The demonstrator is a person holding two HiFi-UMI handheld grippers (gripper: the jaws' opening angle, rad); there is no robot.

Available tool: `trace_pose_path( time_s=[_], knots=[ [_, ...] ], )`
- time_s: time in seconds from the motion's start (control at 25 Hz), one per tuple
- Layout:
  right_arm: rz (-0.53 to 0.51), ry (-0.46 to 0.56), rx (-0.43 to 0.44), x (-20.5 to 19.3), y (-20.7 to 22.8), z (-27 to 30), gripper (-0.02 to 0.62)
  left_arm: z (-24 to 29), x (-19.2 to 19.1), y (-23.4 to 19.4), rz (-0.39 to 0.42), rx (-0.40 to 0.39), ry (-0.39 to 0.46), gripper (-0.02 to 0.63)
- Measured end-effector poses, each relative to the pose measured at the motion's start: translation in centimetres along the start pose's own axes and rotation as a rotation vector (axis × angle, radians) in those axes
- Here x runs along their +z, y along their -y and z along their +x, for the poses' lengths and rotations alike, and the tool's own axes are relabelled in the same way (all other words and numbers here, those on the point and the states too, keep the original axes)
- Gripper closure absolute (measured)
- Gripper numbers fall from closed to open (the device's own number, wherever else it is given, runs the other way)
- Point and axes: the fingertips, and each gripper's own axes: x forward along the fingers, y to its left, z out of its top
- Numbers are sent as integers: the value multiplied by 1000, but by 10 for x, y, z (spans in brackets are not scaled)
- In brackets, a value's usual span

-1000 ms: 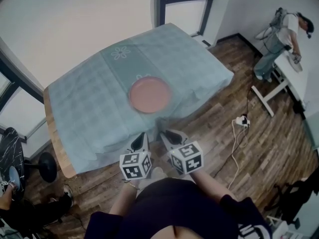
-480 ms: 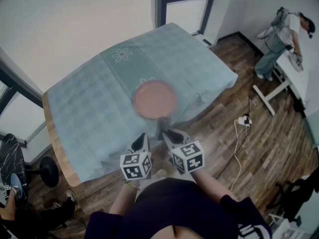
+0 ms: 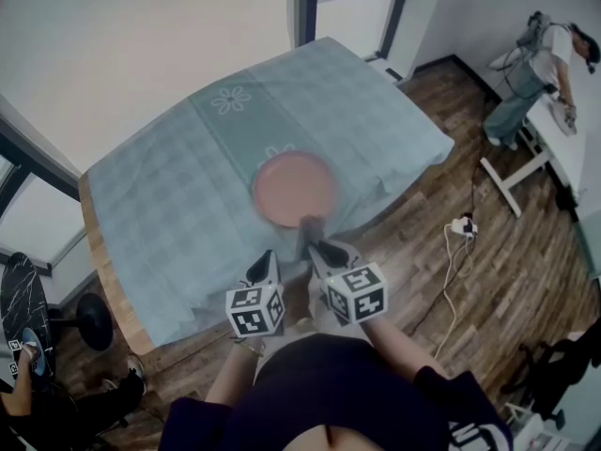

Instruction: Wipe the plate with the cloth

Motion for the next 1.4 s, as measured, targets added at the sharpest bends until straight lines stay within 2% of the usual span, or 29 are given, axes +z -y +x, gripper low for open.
trace_pose_path(
  time_s=[0.76, 1.4],
  knots=[
    [-79, -55, 100, 56, 56, 72, 563, 72, 35, -34, -75, 124, -25, 592],
    [-209, -134, 219, 73, 101, 151, 563, 130, 24, -73, -196, 300, -70, 591]
  ],
)
